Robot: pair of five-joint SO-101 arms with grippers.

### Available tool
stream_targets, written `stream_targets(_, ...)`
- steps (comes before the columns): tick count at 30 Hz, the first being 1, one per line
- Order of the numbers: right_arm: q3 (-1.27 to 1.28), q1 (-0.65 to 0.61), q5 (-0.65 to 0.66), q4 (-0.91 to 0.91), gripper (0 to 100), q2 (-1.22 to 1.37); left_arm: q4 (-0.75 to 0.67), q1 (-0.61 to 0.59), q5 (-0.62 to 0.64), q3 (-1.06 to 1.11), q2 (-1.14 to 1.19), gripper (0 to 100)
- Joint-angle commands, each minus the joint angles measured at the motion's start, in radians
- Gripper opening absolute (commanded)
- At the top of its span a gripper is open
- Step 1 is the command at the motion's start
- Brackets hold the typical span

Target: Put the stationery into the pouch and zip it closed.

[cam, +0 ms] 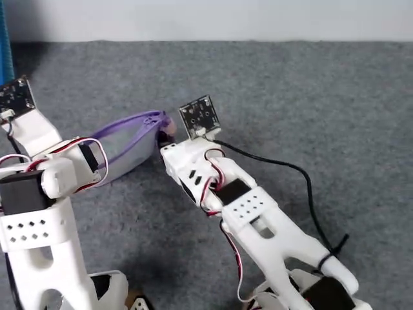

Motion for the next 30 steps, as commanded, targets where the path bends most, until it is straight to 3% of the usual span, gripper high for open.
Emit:
stream_targets(1, -0.081, -0.008, -0.009, -0.022, 27.7, -0.001, 0.005, -0.002, 0.008, -0.018, -0.003, 1)
stream_targets(5, -0.081, -0.007, 0.028, -0.05, 26.3, -0.008, 0.0, -0.002, 0.008, -0.018, -0.003, 1)
stream_targets(14, -0.077, 0.008, 0.061, -0.173, 0.6, -0.018, 0.003, -0.002, 0.008, -0.018, -0.003, 1)
stream_targets(21, 0.04, 0.076, 0.112, -0.168, 0.8, -0.13, 0.003, -0.006, 0.006, -0.016, -0.003, 1)
stream_targets(26, 0.27, 0.09, 0.189, -0.16, 0.8, -0.42, 0.0, 0.002, -0.058, -0.016, -0.003, 2)
stream_targets(30, 0.402, 0.081, 0.241, -0.041, 0.7, -0.69, -0.003, 0.068, -0.146, -0.01, 0.012, 4)
